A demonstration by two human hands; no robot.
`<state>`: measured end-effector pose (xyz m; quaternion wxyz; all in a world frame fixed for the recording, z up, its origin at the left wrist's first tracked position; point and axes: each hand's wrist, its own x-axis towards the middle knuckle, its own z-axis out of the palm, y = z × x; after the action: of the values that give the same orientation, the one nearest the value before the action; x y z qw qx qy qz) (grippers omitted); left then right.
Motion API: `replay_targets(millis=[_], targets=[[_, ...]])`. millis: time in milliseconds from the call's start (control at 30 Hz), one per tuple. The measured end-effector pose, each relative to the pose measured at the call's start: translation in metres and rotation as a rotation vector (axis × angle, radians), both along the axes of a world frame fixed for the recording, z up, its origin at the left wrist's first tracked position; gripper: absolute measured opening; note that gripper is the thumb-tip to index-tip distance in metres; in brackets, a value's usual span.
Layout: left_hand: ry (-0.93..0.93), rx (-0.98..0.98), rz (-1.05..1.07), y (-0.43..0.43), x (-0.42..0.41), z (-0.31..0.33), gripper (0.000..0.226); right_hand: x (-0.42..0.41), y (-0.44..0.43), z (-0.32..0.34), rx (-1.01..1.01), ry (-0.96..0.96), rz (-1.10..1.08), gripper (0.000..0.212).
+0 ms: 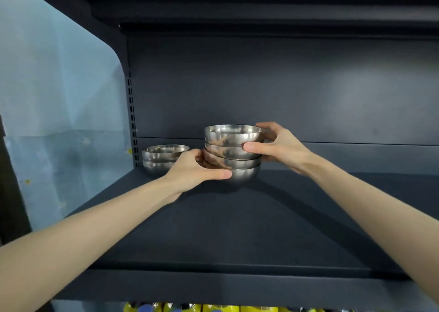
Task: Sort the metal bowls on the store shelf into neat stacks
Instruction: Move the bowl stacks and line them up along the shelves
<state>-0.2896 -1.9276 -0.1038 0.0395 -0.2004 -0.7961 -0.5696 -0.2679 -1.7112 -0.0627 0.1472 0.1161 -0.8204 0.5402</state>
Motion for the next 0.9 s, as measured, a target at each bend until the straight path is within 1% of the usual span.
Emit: replay_targets(millis=[67, 133, 267, 333, 400, 500, 533, 633, 767, 900], targets=[[-0.004, 0.008, -0.010, 0.000, -0.005, -0.002, 0.040, -0.004, 0.000, -0.003, -0.015, -0.011, -0.010, 0.095], [-0.002, 0.016, -0.014, 0.000, -0.008, -0.005, 0.040, -0.008, 0.000, -0.006, -0.023, -0.015, -0.008, 0.094], [0.017, 0.008, 0.003, 0.000, -0.014, -0.011, 0.046, -0.017, -0.001, -0.012, -0.023, -0.031, -0.009, 0.106], [0.018, 0.002, 0.007, 0.001, -0.017, -0.014, 0.048, -0.023, 0.000, -0.014, -0.015, -0.047, 0.001, 0.108], [0.015, -0.020, 0.018, 0.001, -0.019, -0.015, 0.047, -0.028, 0.000, -0.016, -0.015, -0.072, 0.016, 0.102], [0.011, -0.031, 0.023, 0.001, -0.023, -0.018, 0.044, -0.036, 0.002, -0.019, -0.009, -0.094, 0.036, 0.083], [0.011, -0.034, 0.019, 0.001, -0.023, -0.018, 0.043, -0.038, 0.002, -0.020, -0.010, -0.098, 0.037, 0.080], [0.009, -0.053, 0.002, 0.003, -0.028, -0.019, 0.038, -0.045, 0.006, -0.021, -0.010, -0.107, 0.046, 0.078], [0.013, -0.071, 0.014, 0.001, -0.034, -0.021, 0.042, -0.050, 0.004, -0.022, -0.007, -0.112, 0.068, 0.077], [0.023, -0.070, 0.015, 0.003, -0.040, -0.024, 0.041, -0.055, 0.006, -0.023, -0.020, -0.109, 0.076, 0.080]])
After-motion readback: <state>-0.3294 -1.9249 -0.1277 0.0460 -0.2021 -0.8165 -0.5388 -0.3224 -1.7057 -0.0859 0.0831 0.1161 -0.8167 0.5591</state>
